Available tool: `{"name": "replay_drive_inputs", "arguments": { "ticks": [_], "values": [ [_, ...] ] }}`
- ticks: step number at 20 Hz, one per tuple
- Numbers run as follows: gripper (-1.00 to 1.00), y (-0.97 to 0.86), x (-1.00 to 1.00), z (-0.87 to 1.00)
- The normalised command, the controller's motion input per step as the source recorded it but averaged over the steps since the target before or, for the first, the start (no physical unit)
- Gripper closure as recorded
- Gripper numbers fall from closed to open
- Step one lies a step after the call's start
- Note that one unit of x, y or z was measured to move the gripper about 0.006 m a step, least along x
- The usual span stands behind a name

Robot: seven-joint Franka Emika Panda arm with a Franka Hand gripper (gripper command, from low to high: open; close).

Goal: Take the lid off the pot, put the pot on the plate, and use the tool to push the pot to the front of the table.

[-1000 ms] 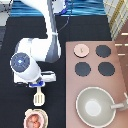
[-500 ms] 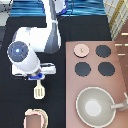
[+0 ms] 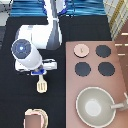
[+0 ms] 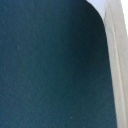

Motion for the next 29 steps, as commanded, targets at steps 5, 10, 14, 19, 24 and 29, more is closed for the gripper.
{"name": "replay_drive_inputs", "arguments": {
  "ticks": [5,10,14,19,24,29],
  "values": [
    [1.0,0.11,-1.0,-0.89],
    [-1.0,0.22,-0.99,-0.02],
    [-1.0,0.31,-0.88,0.87],
    [-1.0,0.25,-0.8,0.91],
    [-1.0,-0.05,-0.62,0.74],
    [-1.0,-0.26,-0.27,0.01]
  ]
}}
